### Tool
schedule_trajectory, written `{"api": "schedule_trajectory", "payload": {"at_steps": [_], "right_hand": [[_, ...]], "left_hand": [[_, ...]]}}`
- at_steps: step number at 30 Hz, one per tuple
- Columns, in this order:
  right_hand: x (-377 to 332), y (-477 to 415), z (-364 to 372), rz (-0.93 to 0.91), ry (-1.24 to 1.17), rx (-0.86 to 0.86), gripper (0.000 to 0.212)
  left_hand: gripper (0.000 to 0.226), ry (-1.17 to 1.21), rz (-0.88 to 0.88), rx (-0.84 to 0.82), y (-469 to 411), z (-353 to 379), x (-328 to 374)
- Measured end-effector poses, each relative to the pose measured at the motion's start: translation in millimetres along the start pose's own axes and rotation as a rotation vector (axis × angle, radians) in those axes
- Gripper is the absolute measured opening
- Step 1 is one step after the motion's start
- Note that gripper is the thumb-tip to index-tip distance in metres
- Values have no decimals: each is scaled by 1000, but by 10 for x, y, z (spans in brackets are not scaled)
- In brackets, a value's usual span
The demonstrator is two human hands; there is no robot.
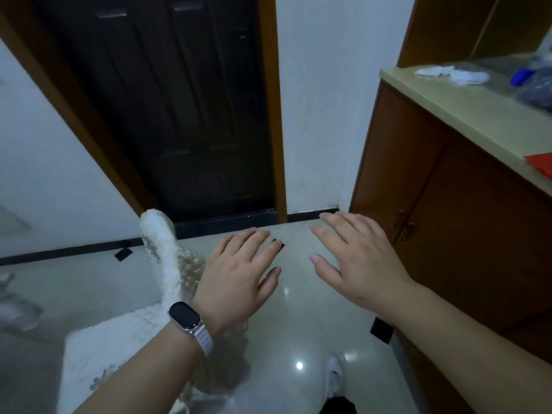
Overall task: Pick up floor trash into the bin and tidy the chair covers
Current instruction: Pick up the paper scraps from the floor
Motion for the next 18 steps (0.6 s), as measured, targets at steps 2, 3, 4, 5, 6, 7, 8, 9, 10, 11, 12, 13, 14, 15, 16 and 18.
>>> {"api": "schedule_trajectory", "payload": {"at_steps": [2,3,4,5,6,7,8,9,10,11,12,13,14,15,16,18], "right_hand": [[210,-370,86,-29,-37,-8,50],[323,-547,110,-38,-52,-5,50],[437,-715,129,-40,-62,3,51],[561,-874,141,-39,-70,11,51],[688,-1021,160,-41,-74,15,51],[816,-1167,184,-52,-72,15,51],[944,-1313,218,-67,-66,4,50],[1068,-1454,264,-75,-59,-16,51],[1184,-1593,321,-82,-53,-32,51],[1274,-1715,382,-93,-50,-40,51],[1328,-1817,446,-103,-57,-45,51],[1356,-1913,512,-113,-65,-48,51],[1369,-2018,575,-126,-63,-44,51],[1371,-2145,625,-143,-58,-36,51],[1369,-2287,682,-157,-63,-40,51],[1344,-2575,829,-175,-76,-62,51]], "left_hand": [[42,-20,-50,-23,-311,105,-162],[41,-28,-72,-30,-465,153,-232],[41,-35,-92,-33,-620,201,-299],[41,-39,-107,-30,-782,249,-362],[42,-43,-121,-24,-943,296,-421],[42,-53,-137,-20,-1099,348,-482],[43,-66,-157,-23,-1244,411,-541],[44,-74,-180,-32,-1371,479,-595],[45,-76,-196,-38,-1484,545,-646],[45,-73,-205,-37,-1575,601,-692],[45,-65,-217,-34,-1637,647,-735],[45,-58,-236,-38,-1672,687,-789],[45,-59,-254,-46,-1701,729,-861],[45,-67,-269,-56,-1732,772,-953],[45,-70,-284,-71,-1765,825,-1065],[45,-69,-320,-89,-1814,954,-1322]]}}
Point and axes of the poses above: each hand's wrist, its own y-axis away from the middle knuckle, its own z-axis out of the palm, x = y × z, the point moved 5 cm from there along -y, towards the middle knuckle
